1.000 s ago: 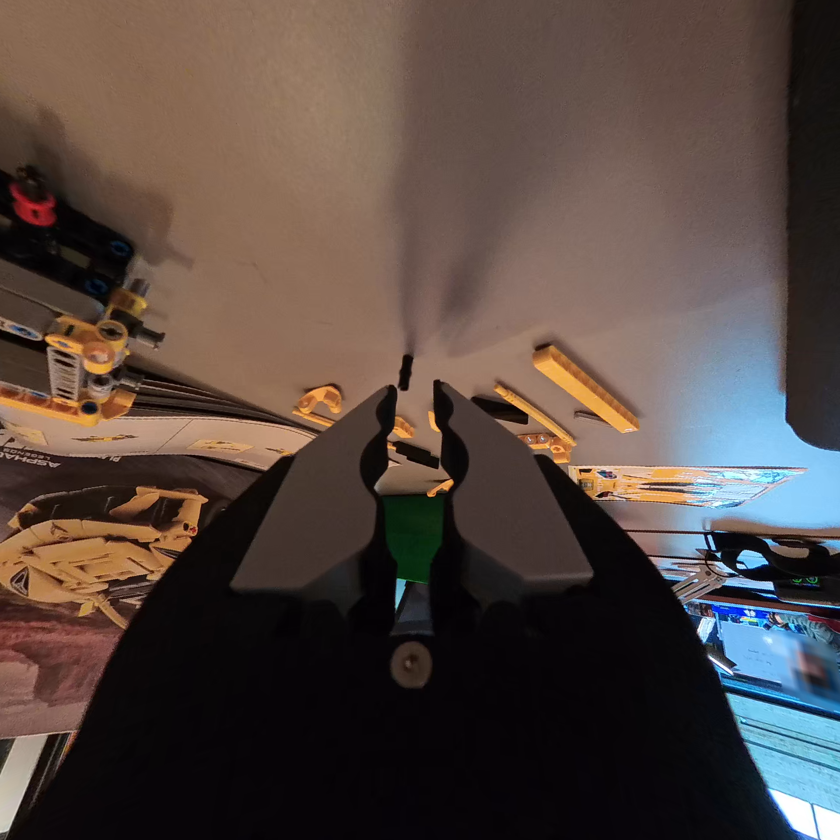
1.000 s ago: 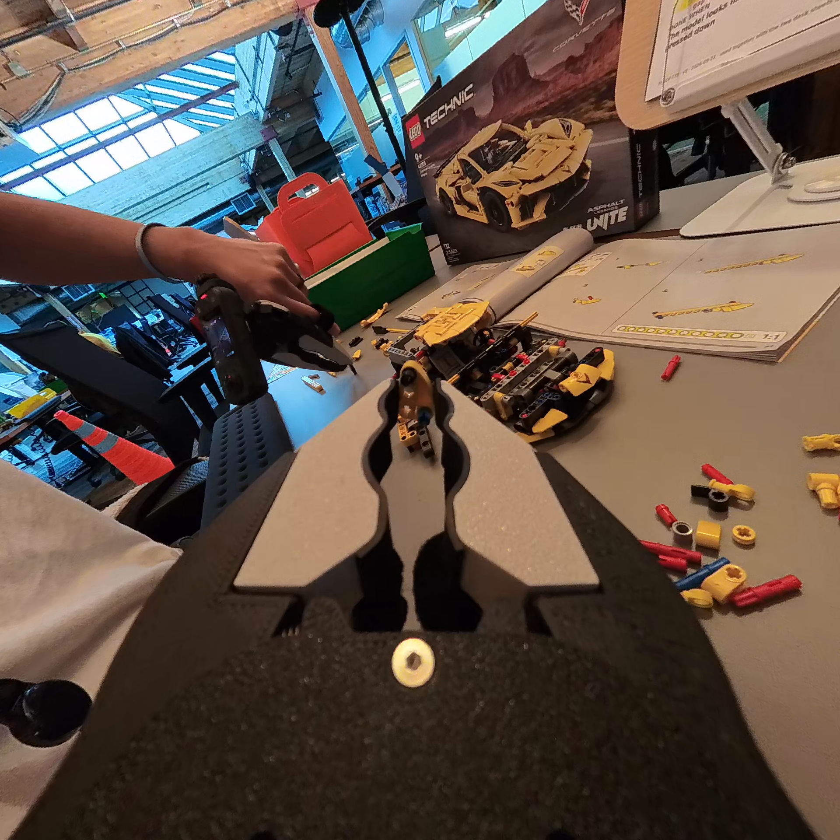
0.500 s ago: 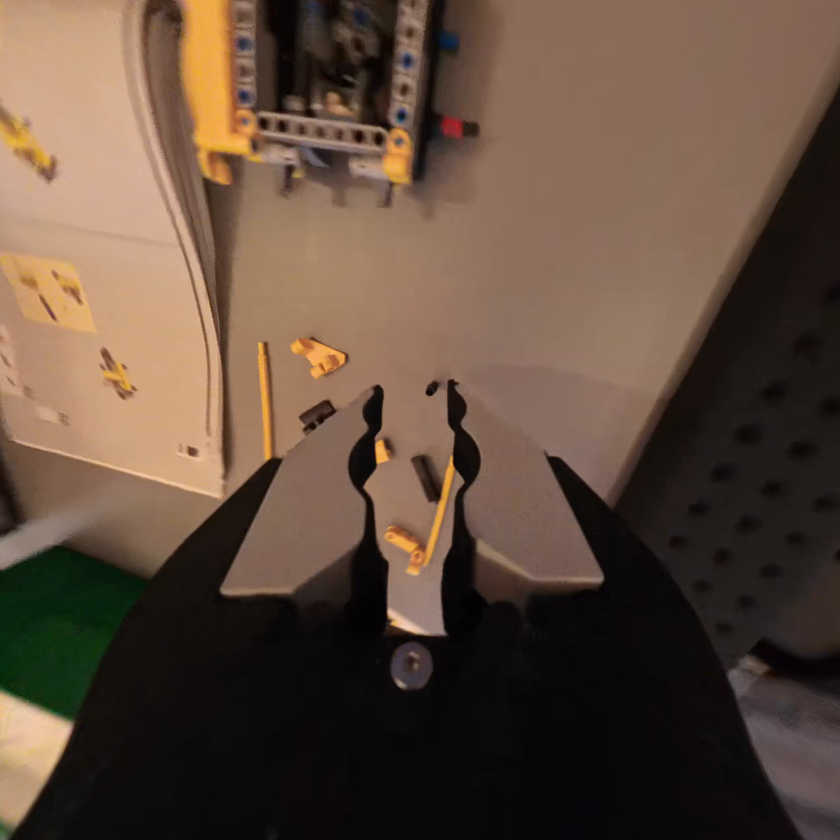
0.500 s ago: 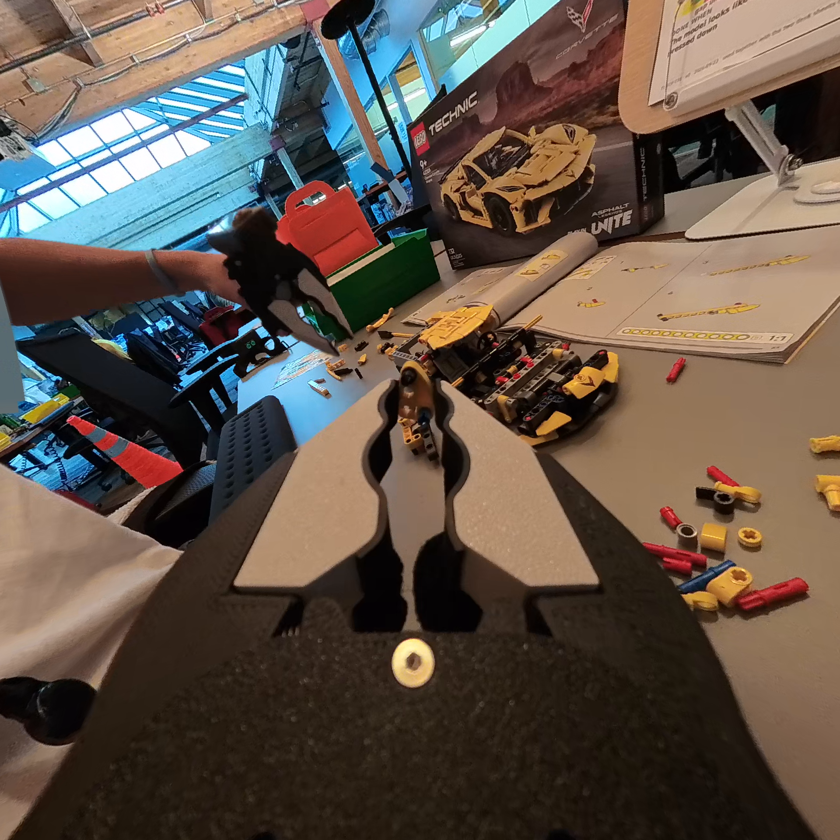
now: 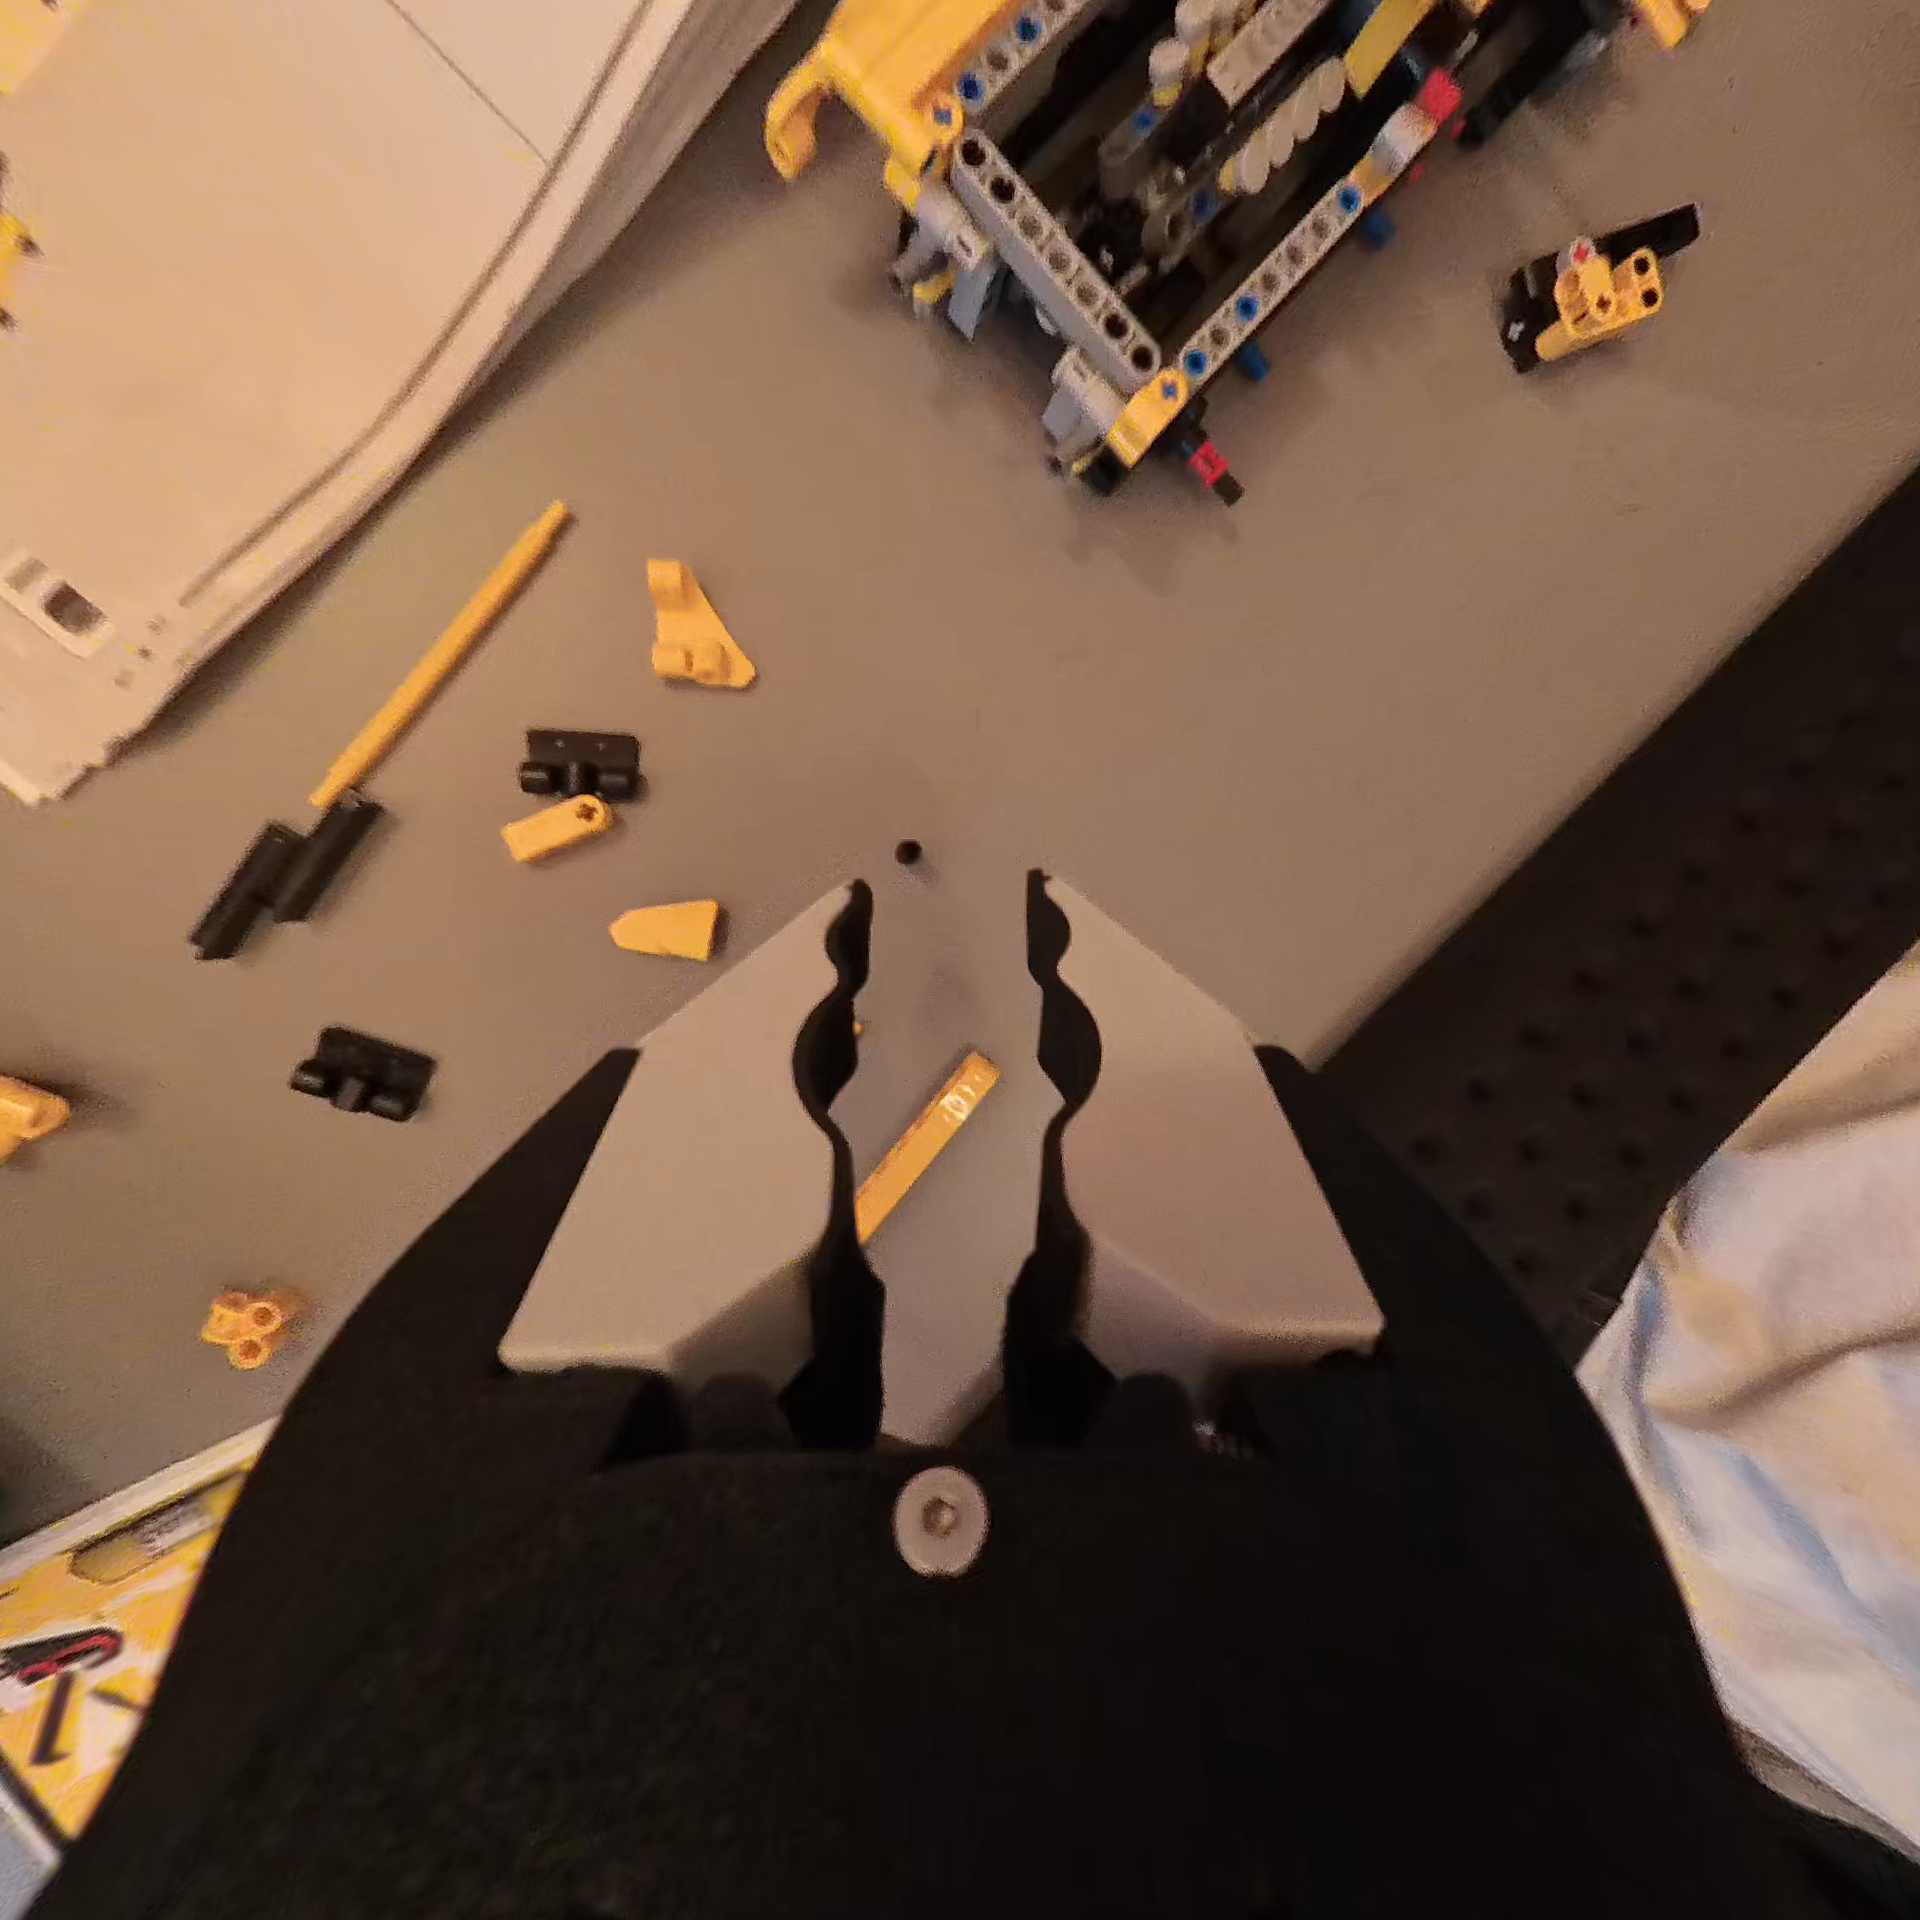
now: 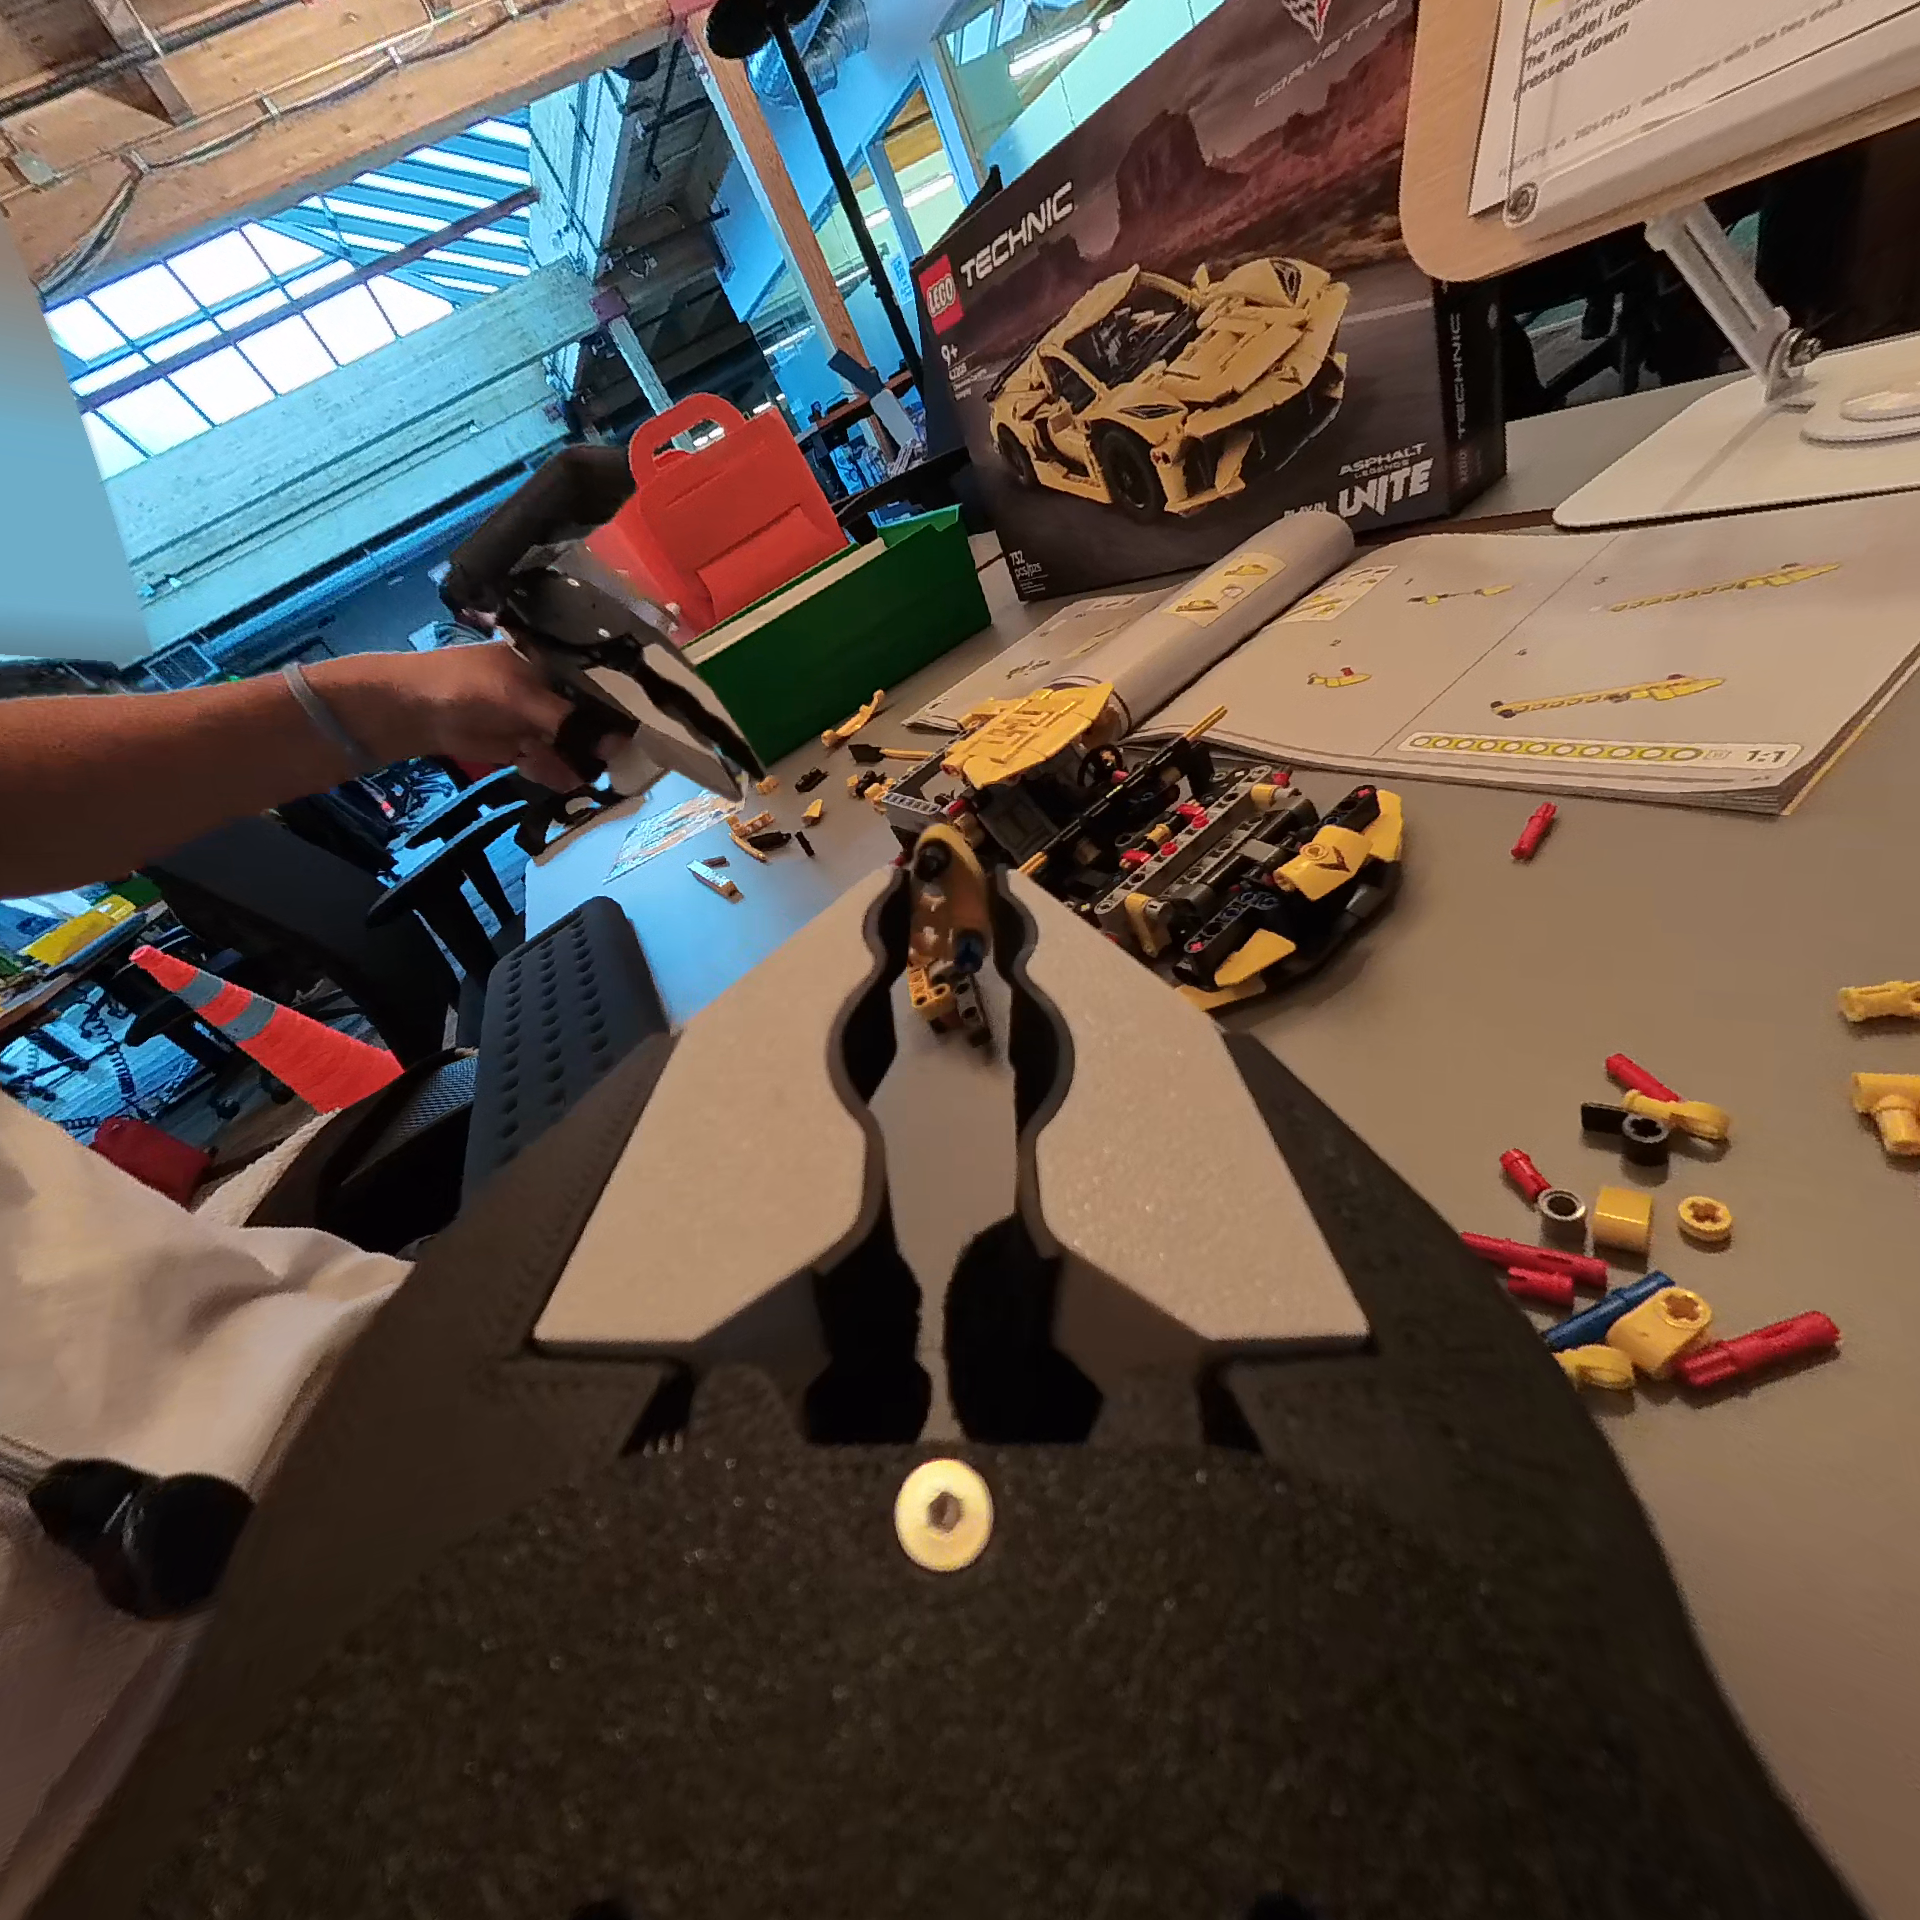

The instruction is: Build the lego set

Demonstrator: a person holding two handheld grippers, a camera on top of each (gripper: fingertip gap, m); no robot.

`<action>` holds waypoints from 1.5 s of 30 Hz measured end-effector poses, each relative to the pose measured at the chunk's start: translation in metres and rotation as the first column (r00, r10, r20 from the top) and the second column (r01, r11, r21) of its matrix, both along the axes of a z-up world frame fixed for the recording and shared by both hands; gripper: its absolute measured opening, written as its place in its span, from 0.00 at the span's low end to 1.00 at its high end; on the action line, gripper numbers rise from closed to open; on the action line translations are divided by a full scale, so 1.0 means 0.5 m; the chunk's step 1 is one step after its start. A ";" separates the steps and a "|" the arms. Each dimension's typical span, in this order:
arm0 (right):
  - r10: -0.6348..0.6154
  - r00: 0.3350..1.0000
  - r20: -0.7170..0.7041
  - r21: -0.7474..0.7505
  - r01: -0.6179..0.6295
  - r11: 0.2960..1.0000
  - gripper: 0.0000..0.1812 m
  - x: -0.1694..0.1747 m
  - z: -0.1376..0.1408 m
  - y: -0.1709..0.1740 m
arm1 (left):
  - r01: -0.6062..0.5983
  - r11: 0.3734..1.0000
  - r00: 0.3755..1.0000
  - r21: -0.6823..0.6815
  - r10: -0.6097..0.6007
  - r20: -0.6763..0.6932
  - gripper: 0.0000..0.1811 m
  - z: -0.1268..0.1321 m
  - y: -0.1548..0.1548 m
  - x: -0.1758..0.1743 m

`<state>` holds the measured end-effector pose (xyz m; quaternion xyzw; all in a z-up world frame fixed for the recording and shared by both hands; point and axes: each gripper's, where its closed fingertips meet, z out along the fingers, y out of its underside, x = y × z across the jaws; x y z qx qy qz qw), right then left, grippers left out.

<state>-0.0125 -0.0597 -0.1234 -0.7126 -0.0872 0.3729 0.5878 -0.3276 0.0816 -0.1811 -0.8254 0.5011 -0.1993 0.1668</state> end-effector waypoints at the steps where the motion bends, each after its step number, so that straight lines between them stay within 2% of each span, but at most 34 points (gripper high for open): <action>1: -0.001 1.000 0.008 -0.006 0.001 1.000 0.08 -0.001 -0.003 0.002 | 0.000 1.000 1.000 -0.015 0.000 -0.006 0.17 -0.006 -0.003 -0.004; 7: 0.009 0.997 0.078 -0.040 -0.006 0.999 0.08 -0.016 -0.023 0.012 | 0.001 1.000 0.998 -0.031 -0.003 -0.055 0.17 -0.042 -0.004 -0.010; 13: 0.013 0.998 0.065 -0.042 -0.010 0.999 0.08 -0.016 -0.022 0.012 | 0.021 1.000 0.993 0.017 -0.019 -0.120 0.17 -0.065 0.012 -0.005; 20: 0.018 0.997 0.081 -0.041 -0.015 0.999 0.08 -0.020 -0.024 0.011 | 0.125 0.984 0.960 0.129 -0.087 -0.267 0.17 -0.078 0.015 0.001; 26: 0.021 0.997 0.070 -0.037 -0.019 0.999 0.08 -0.020 -0.022 0.009 | 0.162 0.976 0.941 0.144 -0.108 -0.322 0.13 -0.091 0.013 0.004; 36: 0.024 0.998 0.057 -0.033 -0.022 0.999 0.08 -0.018 -0.020 0.007 | 0.178 0.975 0.938 0.135 -0.126 -0.324 0.10 -0.096 0.013 0.010; 39: 0.023 0.998 0.055 -0.032 -0.021 0.999 0.08 -0.018 -0.019 0.006 | 0.179 0.974 0.936 0.142 -0.124 -0.330 0.03 -0.099 0.016 0.008; 41: 0.023 0.998 0.055 -0.033 -0.021 0.999 0.08 -0.018 -0.019 0.006 | 0.173 0.974 0.938 0.148 -0.117 -0.327 0.03 -0.099 0.020 0.007; 44: 0.023 0.998 0.058 -0.032 -0.021 0.999 0.08 -0.018 -0.020 0.006 | 0.180 0.970 0.946 0.161 -0.126 -0.299 0.03 -0.093 0.021 0.014; 45: 0.023 0.998 0.059 -0.032 -0.021 0.999 0.08 -0.018 -0.020 0.006 | 0.188 0.970 0.957 0.153 -0.146 -0.250 0.03 -0.084 0.014 0.027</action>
